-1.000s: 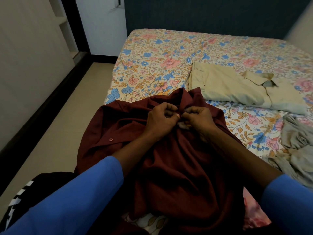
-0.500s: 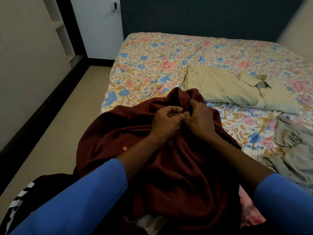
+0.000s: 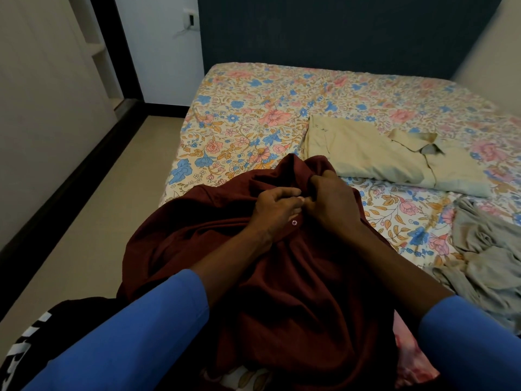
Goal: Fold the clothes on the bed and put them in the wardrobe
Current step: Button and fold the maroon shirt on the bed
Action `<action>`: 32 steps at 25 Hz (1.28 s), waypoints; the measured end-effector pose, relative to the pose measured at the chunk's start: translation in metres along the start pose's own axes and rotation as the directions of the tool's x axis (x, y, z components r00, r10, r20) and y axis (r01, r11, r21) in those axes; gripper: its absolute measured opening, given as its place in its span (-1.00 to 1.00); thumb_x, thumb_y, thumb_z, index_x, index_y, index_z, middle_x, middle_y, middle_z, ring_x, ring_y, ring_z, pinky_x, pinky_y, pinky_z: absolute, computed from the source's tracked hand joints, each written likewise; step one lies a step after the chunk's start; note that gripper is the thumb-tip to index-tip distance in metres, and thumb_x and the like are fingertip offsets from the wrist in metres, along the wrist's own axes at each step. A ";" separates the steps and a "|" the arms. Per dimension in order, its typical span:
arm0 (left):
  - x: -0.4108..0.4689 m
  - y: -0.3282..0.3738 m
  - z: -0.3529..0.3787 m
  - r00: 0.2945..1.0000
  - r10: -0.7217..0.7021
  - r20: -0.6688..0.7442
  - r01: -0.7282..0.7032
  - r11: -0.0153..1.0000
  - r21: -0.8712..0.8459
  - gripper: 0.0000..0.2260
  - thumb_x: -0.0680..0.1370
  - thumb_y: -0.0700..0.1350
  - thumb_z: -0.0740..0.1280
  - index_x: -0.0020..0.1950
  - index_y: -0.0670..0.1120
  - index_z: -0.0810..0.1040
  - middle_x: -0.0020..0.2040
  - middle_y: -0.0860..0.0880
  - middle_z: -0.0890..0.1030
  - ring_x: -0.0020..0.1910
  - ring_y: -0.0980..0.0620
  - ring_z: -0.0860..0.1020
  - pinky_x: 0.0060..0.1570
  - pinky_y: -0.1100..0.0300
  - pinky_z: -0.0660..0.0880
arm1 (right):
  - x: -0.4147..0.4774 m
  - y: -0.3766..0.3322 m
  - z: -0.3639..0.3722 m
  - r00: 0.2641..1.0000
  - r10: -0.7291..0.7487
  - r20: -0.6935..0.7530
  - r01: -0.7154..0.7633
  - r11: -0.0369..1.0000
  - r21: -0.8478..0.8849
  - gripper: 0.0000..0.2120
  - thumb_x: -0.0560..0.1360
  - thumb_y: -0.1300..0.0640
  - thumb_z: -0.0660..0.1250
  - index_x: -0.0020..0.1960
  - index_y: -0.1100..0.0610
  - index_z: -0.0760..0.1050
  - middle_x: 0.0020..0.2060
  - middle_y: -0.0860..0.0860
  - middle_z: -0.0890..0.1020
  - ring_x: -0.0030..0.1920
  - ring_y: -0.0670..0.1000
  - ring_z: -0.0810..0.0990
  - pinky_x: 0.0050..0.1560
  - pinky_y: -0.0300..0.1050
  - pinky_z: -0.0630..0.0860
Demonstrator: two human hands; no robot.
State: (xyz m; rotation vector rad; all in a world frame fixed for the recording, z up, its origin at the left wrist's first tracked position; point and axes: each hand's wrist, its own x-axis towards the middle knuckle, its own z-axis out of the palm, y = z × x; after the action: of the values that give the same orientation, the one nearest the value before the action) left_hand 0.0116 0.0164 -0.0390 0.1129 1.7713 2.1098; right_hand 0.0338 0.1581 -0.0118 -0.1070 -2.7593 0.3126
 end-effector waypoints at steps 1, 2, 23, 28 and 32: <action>0.001 0.001 -0.001 1.000 -0.011 0.000 0.011 1.000 -0.026 -0.80 0.58 -0.22 0.43 0.20 -0.18 0.65 0.08 -0.15 0.72 0.06 -0.06 0.72 0.16 0.08 0.64 | 0.002 -0.001 -0.002 0.999 -0.037 -0.013 0.037 0.999 0.014 -0.82 0.49 0.13 0.46 -0.16 0.10 0.45 -0.19 0.01 0.40 -0.24 0.02 0.41 -0.33 -0.15 0.19; 0.001 0.003 -0.001 1.000 -0.019 0.003 0.019 0.999 -0.047 -0.82 0.59 -0.22 0.43 0.18 -0.19 0.66 0.07 -0.15 0.73 0.06 -0.07 0.72 0.15 0.09 0.64 | 0.002 -0.001 -0.004 0.997 -0.072 -0.033 0.073 0.997 0.029 -0.85 0.48 0.18 0.46 -0.14 0.13 0.47 -0.17 0.02 0.41 -0.24 0.02 0.40 -0.35 -0.15 0.19; 0.003 0.039 -0.039 0.992 0.123 -0.032 -0.127 0.977 -0.169 -0.71 0.49 -0.40 0.47 0.20 -0.26 0.63 0.03 -0.21 0.73 0.03 -0.12 0.73 -0.03 0.13 0.65 | -0.004 -0.033 -0.025 0.969 0.244 0.047 -0.193 0.617 0.763 -0.85 0.51 0.16 0.54 0.07 0.11 0.73 -0.15 -0.04 0.76 -0.13 -0.11 0.74 0.03 -0.01 0.71; -0.004 0.039 -0.034 0.967 0.235 -0.096 -0.241 0.969 -0.057 -0.71 0.48 -0.34 0.52 0.19 -0.23 0.63 0.01 -0.20 0.73 0.04 -0.16 0.72 0.09 -0.03 0.66 | -0.006 -0.029 -0.030 0.994 0.092 0.060 -0.107 0.685 0.721 -0.89 0.55 0.16 0.49 0.07 0.11 0.72 -0.14 -0.03 0.76 -0.10 -0.08 0.74 0.03 0.05 0.70; -0.012 0.063 -0.028 0.981 0.170 -0.092 -0.187 0.957 -0.221 -0.79 0.58 -0.33 0.41 0.20 -0.18 0.62 0.00 -0.15 0.72 -0.01 -0.08 0.72 -0.02 0.07 0.68 | -0.002 -0.032 -0.033 0.978 0.050 0.204 -0.208 0.335 0.919 -0.70 0.52 0.15 0.52 0.23 0.17 0.62 0.08 0.06 0.74 0.14 0.03 0.71 0.23 0.04 0.63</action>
State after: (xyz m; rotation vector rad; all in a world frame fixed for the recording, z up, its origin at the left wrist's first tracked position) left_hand -0.0007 -0.0220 0.0178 0.1410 1.5938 2.4608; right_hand 0.0465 0.1337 0.0254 0.0072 -2.2019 1.9748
